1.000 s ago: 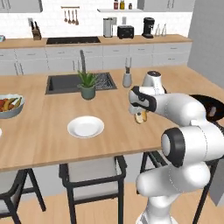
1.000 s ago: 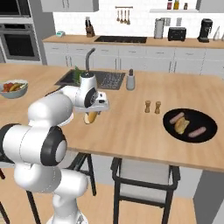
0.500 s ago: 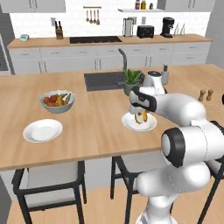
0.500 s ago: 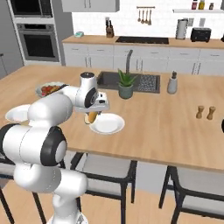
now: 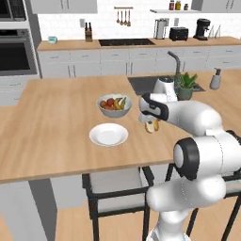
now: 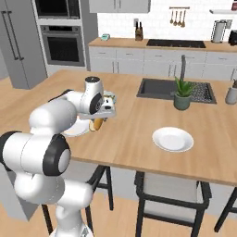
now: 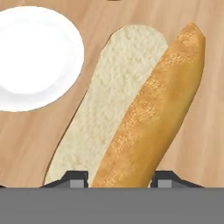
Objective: Place one bun and one sausage from the bowl on each plate.
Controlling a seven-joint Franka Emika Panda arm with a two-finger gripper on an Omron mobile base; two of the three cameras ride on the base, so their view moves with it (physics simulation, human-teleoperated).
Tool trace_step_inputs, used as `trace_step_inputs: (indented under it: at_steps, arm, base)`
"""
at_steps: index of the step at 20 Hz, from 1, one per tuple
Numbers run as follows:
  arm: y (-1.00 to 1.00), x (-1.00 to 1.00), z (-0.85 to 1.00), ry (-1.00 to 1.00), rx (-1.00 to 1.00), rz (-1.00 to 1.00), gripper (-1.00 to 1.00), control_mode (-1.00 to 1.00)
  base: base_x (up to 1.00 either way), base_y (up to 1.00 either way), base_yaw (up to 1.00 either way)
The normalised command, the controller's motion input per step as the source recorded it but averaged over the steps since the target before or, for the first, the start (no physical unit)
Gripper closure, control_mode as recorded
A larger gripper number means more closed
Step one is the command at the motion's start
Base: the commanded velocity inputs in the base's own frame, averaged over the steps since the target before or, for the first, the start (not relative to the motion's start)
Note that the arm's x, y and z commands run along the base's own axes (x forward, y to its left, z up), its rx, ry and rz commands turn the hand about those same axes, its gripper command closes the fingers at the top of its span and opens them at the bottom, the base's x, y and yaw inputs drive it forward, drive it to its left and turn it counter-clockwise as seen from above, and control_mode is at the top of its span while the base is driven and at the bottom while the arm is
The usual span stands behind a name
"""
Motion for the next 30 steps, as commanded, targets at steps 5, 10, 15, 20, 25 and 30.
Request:
trace_step_inputs:
  at_steps: [5,10,15,20,25,30]
  arm:
    - [0.0,0.0,0.0,0.0,0.0,0.0,1.0,1.0]
    - [0.0,0.0,0.0,0.0,0.0,0.0,1.0,1.0]
    - [0.0,0.32,-0.02,-0.01,0.0,0.02,1.0,-1.0]
    - [0.24,0.85,-0.52,0.19,0.0,0.05,1.0,-1.0]
    - [0.44,0.78,-0.75,0.2,0.0,0.06,1.0,-1.0]
    - [0.03,0.29,-0.38,0.04,0.0,0.05,1.0,-1.0]
  base:
    - [0.49,0.98,0.0]
    - [0.47,0.81,0.0]
    - [0.18,0.06,0.02]
    - [0.0,0.0,0.0]
    - [0.0,0.0,0.0]
    - [0.0,0.0,0.0]
